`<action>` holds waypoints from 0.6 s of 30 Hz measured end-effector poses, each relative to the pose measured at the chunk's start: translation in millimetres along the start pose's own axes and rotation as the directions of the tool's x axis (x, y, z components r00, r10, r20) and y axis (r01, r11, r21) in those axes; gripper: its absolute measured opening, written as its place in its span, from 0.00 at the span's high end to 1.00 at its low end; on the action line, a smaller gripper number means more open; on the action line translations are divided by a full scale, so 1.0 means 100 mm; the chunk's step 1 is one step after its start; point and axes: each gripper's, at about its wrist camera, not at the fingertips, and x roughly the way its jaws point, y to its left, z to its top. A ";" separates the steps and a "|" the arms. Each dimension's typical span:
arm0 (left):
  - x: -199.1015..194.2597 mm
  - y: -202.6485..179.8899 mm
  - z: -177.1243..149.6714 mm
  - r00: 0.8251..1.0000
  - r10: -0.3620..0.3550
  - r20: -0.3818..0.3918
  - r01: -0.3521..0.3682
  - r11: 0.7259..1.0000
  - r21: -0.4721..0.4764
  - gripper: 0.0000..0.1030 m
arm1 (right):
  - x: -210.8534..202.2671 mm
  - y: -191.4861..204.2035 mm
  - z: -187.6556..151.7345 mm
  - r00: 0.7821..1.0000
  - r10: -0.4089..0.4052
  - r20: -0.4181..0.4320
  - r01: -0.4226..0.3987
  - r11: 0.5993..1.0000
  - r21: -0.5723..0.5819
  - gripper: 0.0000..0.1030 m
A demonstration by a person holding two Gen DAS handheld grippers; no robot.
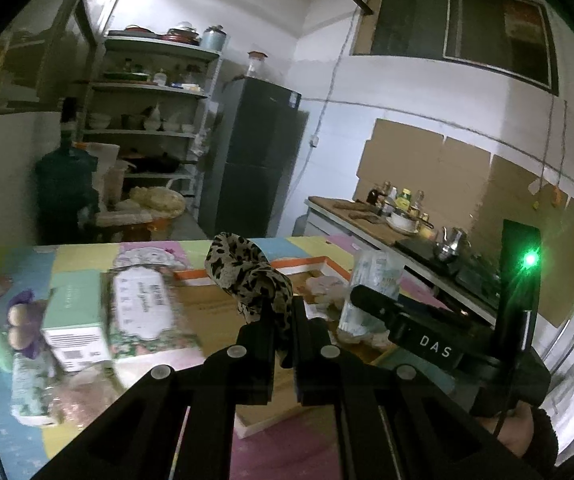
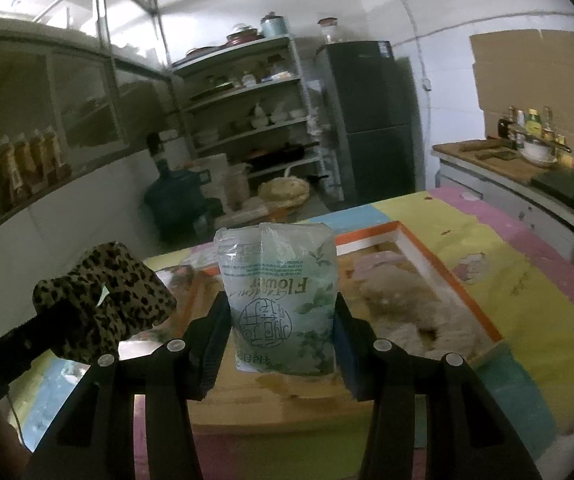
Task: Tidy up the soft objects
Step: 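Carry the leopard-print cloth and flour bag with both tools over the cardboard box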
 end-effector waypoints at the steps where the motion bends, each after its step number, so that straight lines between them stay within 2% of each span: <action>1: 0.04 -0.03 0.00 1.000 -0.004 -0.005 0.004 1.000 0.004 0.93 | -0.01 -0.06 0.00 1.000 -0.006 0.001 0.006 1.000 0.006 0.52; 9: 0.34 -0.24 0.00 0.998 -0.032 -0.055 0.033 0.999 0.022 0.93 | -0.02 -0.39 0.01 0.999 -0.044 -0.006 0.044 0.998 0.040 0.52; 18: 0.61 -0.36 -0.08 0.994 -0.027 -0.102 0.029 0.999 0.017 0.93 | 0.02 -0.64 -0.04 0.998 -0.060 -0.030 0.062 0.996 0.067 0.52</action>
